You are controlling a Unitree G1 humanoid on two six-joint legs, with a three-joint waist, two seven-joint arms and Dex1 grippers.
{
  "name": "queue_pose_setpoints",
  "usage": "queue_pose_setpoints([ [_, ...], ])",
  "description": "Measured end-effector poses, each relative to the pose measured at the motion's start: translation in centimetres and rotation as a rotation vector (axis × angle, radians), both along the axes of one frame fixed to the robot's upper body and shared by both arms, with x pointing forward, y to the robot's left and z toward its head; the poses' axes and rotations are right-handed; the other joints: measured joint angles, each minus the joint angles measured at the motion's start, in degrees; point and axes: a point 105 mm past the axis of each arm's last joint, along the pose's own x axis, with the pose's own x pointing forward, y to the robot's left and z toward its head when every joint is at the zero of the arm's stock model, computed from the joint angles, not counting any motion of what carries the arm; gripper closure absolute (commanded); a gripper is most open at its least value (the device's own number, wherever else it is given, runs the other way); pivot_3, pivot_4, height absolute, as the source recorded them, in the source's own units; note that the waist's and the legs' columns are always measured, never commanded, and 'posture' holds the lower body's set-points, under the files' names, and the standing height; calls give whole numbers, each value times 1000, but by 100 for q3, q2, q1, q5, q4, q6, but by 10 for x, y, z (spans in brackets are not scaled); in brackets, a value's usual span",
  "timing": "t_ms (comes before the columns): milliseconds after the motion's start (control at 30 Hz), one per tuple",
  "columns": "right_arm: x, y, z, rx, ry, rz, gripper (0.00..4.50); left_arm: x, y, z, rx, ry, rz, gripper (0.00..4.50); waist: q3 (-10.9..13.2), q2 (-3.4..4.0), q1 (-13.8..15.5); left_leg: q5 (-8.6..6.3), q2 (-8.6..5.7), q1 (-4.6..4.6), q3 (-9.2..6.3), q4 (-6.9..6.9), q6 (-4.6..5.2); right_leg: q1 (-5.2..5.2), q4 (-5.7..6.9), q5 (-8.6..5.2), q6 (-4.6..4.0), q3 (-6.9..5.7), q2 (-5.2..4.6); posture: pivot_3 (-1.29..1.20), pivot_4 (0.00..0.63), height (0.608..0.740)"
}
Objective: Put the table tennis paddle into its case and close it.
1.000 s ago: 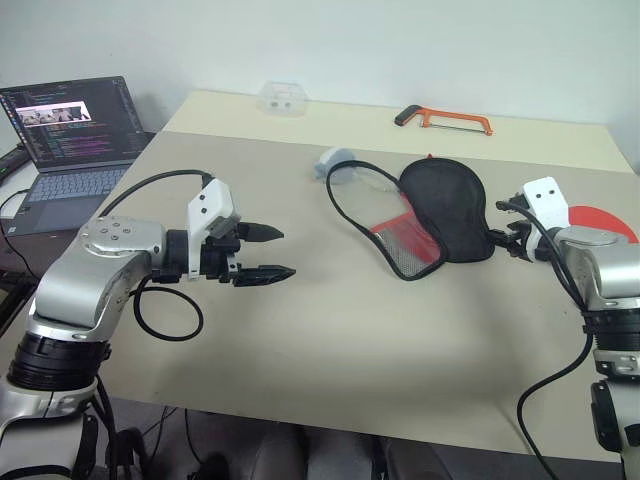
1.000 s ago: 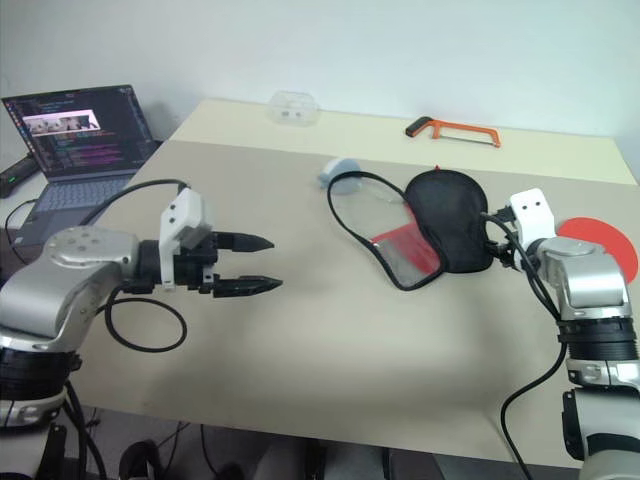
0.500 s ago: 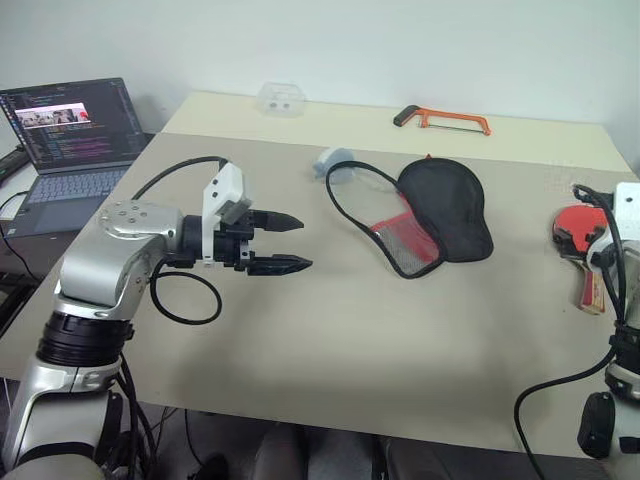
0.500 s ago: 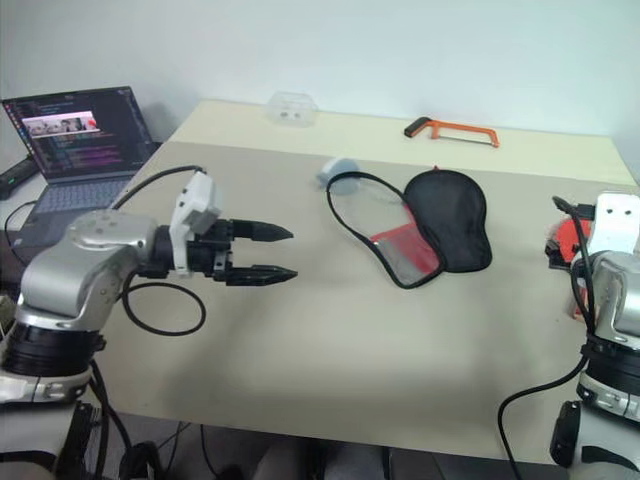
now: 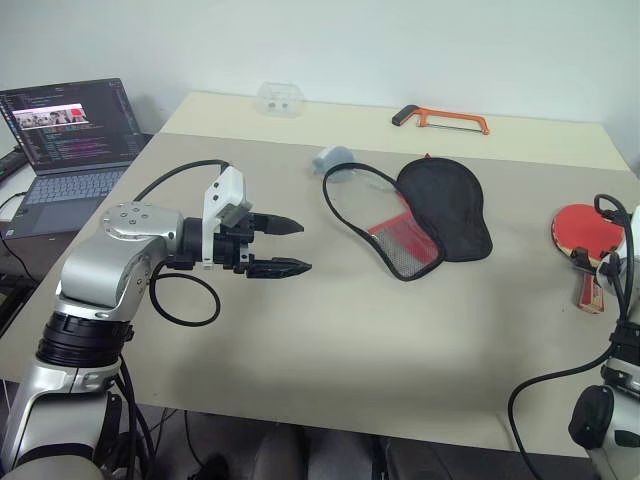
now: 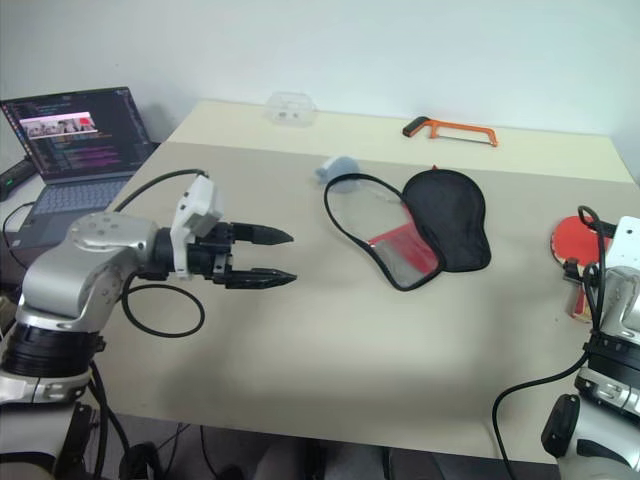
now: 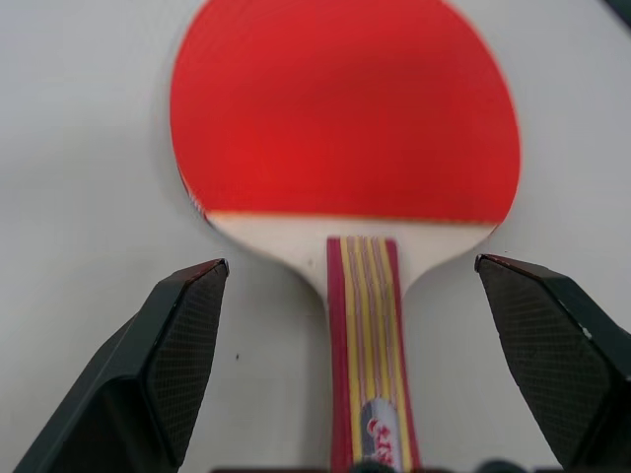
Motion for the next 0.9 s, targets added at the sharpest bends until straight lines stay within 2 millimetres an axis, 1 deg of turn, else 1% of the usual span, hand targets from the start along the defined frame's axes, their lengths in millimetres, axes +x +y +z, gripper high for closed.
queue_pose_setpoints([
  [100,-2,0,-5,2,17,2,84,0,0,0,2,1,1,620,0,0,-1,0,0,0,-1,0,0,0,0,0,0,-1,0,0,150,740],
  [367,-12,-6,-27,20,89,-18,84,-1,3,-3,11,17,10,620,0,1,-1,0,0,0,0,0,0,0,0,0,0,0,0,0,150,740],
  [533,-12,-5,-30,23,85,-12,84,-1,3,-3,13,19,12,620,-1,1,-4,0,1,0,-1,0,0,1,1,0,0,-1,1,0,150,740],
  [633,-11,-4,-30,26,78,-4,661,-1,6,-2,22,18,18,620,-1,2,-12,0,1,1,-1,1,0,2,0,0,0,0,1,0,150,740],
  [800,-7,1,-32,38,65,15,2339,-4,4,-1,33,7,10,620,-1,2,-15,0,0,1,-2,0,0,4,-1,0,0,-2,1,0,150,740],
  [900,-8,-1,-33,31,71,-3,3341,-4,6,-1,40,9,16,620,-2,2,-16,0,0,1,-4,1,0,5,-1,0,0,-3,1,0,150,740],
])
